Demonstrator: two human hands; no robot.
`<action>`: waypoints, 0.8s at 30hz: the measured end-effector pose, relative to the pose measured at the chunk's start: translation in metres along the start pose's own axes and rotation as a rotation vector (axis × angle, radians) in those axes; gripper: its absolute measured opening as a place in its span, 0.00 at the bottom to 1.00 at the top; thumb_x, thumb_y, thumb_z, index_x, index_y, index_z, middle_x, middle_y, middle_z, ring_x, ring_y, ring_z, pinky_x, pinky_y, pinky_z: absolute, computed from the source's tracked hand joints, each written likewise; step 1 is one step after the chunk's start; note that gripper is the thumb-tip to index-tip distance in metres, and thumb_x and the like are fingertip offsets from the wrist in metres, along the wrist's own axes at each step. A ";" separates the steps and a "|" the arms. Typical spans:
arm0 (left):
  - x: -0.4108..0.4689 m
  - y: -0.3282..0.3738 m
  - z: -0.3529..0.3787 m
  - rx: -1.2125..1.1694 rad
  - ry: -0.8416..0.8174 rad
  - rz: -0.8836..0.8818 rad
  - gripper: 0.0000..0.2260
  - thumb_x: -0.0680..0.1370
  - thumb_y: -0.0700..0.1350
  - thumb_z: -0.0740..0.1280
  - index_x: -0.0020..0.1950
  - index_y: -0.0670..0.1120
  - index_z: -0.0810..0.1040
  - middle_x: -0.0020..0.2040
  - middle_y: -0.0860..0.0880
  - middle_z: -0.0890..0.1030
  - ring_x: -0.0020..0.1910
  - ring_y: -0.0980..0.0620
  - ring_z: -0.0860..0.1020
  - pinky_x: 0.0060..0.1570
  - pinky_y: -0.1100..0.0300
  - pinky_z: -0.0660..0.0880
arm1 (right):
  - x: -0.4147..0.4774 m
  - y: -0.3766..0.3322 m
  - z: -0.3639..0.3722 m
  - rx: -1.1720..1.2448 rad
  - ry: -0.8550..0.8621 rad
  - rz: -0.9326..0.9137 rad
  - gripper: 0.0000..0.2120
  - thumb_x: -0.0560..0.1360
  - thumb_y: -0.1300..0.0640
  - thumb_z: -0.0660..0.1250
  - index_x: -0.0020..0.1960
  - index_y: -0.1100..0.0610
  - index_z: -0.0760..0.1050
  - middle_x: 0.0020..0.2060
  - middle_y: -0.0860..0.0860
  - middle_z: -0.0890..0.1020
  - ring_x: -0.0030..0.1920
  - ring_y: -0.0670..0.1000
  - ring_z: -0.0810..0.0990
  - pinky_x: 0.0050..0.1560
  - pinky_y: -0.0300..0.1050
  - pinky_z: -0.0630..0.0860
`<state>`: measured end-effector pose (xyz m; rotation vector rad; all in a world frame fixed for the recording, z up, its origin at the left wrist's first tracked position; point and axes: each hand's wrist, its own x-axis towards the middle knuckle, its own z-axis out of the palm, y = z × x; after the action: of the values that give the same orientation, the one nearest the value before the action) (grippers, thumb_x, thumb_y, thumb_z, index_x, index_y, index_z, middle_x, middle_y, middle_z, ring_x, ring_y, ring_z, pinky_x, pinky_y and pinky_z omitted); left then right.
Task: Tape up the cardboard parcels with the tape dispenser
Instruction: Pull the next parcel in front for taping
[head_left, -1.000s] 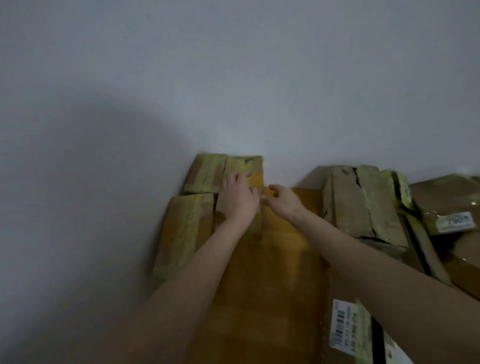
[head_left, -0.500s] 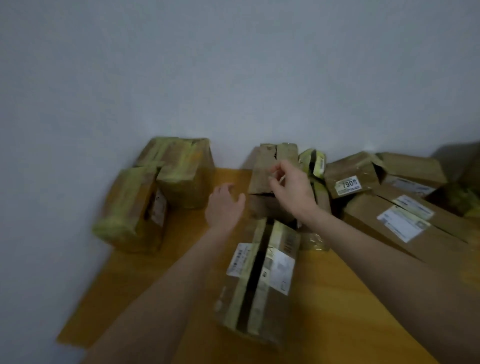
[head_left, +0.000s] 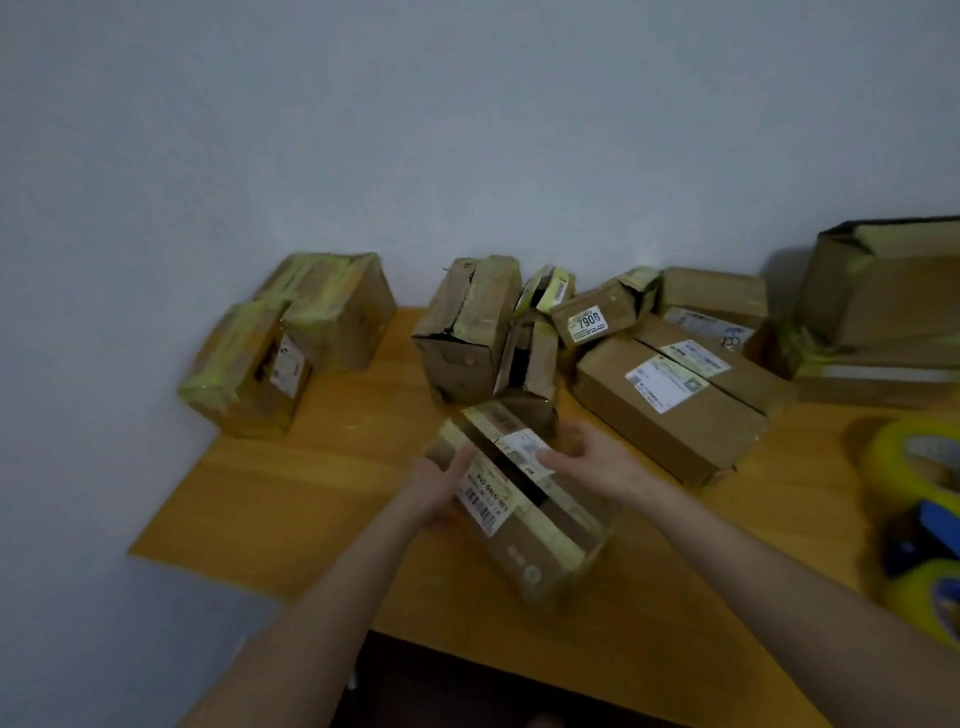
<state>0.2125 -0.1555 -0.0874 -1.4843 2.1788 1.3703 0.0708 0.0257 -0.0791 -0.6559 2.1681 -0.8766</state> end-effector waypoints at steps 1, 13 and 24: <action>0.001 0.000 0.003 0.115 0.105 0.051 0.44 0.70 0.71 0.61 0.73 0.38 0.61 0.59 0.42 0.75 0.53 0.42 0.78 0.47 0.48 0.81 | -0.005 0.007 -0.010 -0.026 0.062 0.000 0.41 0.71 0.35 0.67 0.75 0.54 0.58 0.70 0.53 0.71 0.62 0.52 0.74 0.55 0.46 0.75; -0.010 0.045 0.093 0.592 0.028 0.402 0.26 0.74 0.68 0.59 0.57 0.47 0.73 0.50 0.54 0.79 0.42 0.55 0.78 0.34 0.64 0.73 | -0.076 0.087 -0.074 0.324 0.305 0.358 0.33 0.72 0.42 0.71 0.71 0.51 0.63 0.64 0.55 0.74 0.58 0.61 0.77 0.47 0.55 0.77; -0.013 0.074 0.128 0.538 -0.146 0.526 0.26 0.74 0.66 0.63 0.64 0.49 0.72 0.58 0.50 0.79 0.52 0.48 0.80 0.47 0.52 0.80 | -0.092 0.130 -0.085 0.298 0.567 0.430 0.34 0.72 0.56 0.75 0.73 0.57 0.64 0.62 0.57 0.77 0.56 0.57 0.79 0.49 0.48 0.77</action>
<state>0.1165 -0.0444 -0.1083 -0.6322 2.6523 0.8414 0.0400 0.2037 -0.0926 0.2377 2.4478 -1.2075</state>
